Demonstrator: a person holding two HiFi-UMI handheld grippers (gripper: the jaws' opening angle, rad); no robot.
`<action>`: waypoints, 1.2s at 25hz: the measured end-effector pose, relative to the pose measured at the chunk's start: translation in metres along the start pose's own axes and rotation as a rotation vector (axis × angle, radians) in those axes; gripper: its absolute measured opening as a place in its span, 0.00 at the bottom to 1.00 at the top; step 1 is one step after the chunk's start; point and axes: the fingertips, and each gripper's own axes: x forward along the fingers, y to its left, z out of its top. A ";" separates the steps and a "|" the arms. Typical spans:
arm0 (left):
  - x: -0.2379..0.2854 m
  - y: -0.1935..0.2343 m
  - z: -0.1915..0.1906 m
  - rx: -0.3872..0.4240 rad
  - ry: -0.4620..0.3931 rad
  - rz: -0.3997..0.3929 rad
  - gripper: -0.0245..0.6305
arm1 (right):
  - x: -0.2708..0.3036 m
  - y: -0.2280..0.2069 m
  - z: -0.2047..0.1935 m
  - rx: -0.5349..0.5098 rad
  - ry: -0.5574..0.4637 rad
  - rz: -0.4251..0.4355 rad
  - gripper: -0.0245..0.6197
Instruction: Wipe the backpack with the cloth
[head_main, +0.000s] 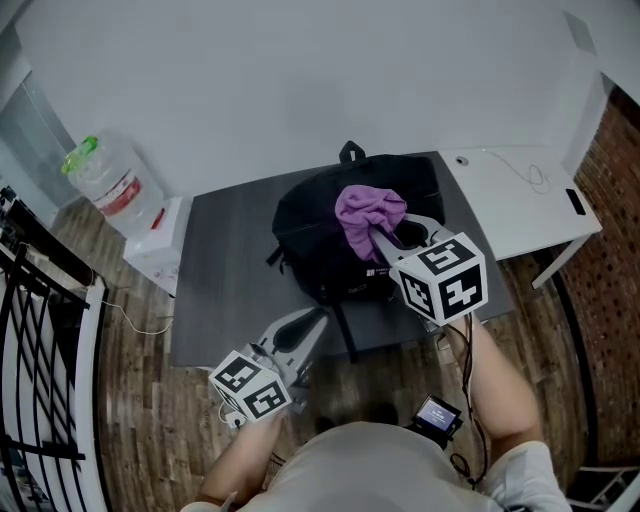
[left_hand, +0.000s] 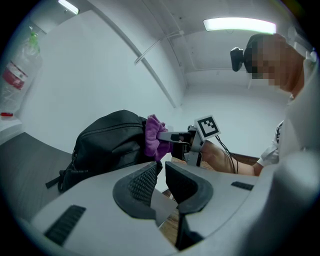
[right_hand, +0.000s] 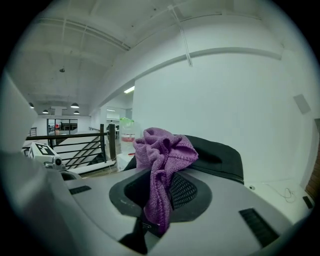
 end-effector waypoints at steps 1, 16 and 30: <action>0.001 -0.001 0.000 0.002 0.002 0.000 0.12 | -0.002 -0.007 -0.003 0.000 0.004 -0.017 0.16; 0.006 -0.006 -0.004 0.003 0.026 -0.006 0.12 | -0.038 -0.095 -0.049 0.087 0.060 -0.199 0.16; 0.004 -0.005 -0.002 0.001 0.029 -0.011 0.12 | -0.079 -0.173 -0.090 0.149 0.124 -0.430 0.16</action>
